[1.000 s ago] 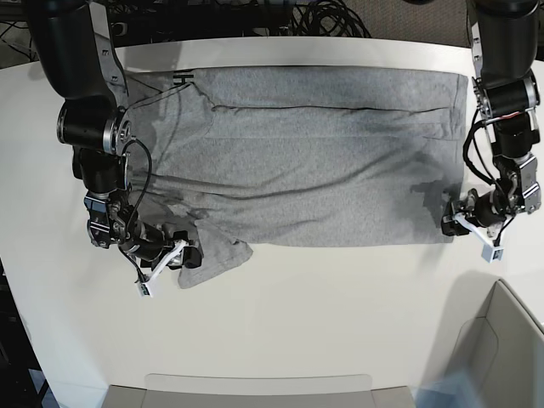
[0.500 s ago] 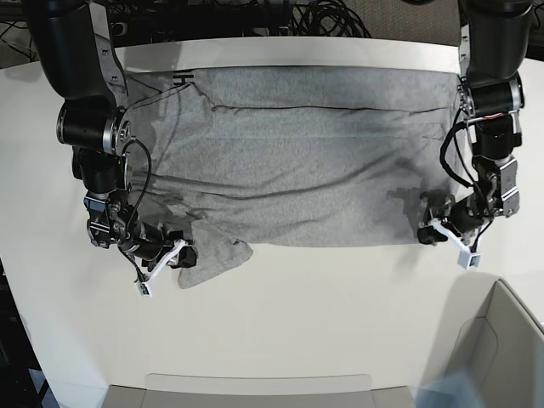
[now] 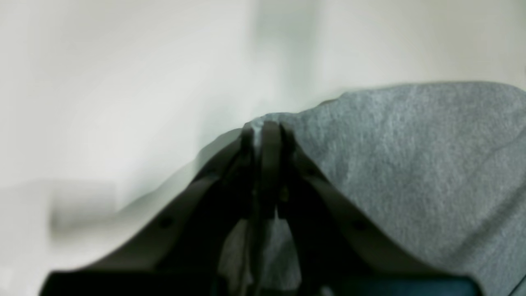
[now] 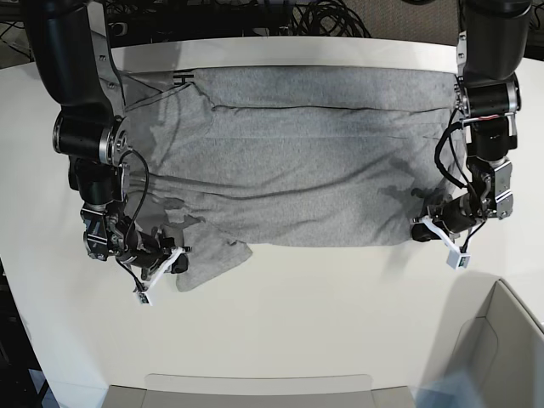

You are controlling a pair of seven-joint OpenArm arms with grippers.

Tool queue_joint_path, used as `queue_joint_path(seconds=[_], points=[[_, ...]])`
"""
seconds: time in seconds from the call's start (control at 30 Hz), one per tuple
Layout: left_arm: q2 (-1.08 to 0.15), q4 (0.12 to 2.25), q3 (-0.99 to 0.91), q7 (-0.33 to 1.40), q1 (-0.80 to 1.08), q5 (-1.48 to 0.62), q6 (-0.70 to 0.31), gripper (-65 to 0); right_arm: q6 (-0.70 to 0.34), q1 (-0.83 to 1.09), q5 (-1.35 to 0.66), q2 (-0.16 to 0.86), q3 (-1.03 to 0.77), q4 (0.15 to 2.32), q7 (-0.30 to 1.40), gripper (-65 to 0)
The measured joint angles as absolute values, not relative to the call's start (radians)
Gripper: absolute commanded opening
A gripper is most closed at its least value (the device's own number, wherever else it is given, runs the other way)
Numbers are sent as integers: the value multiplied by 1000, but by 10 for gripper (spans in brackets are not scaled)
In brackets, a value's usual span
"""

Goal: Fold the T-shirt properly
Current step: 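Move the left gripper to the opposite hem corner and grasp, then lift the hem with both grippers and fold it toward the collar fold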

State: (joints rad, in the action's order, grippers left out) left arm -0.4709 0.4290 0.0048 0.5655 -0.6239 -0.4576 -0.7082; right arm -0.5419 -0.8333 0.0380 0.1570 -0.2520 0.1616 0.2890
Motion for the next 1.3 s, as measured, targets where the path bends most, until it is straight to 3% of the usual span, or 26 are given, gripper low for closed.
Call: queue_joint_path(seconds=[0.4,1.1,1.2,1.3], points=[[-508,593,-129,776,-591,-414,-694,-650,-542,-878,41,155,-252,162,292,-650],[-503,969,-236,917,-421,-419,-697,-650,-547,-846,-20,219,-253,162,299,-650],[-500,977,-236,917,-405,-419,-698,-650,-550,-810,-37,224,-253,224,365,-650],[-499,977,-236,920,-398,-418,-698,-650,-587,-729,-57,216,-252,423,461,-650]])
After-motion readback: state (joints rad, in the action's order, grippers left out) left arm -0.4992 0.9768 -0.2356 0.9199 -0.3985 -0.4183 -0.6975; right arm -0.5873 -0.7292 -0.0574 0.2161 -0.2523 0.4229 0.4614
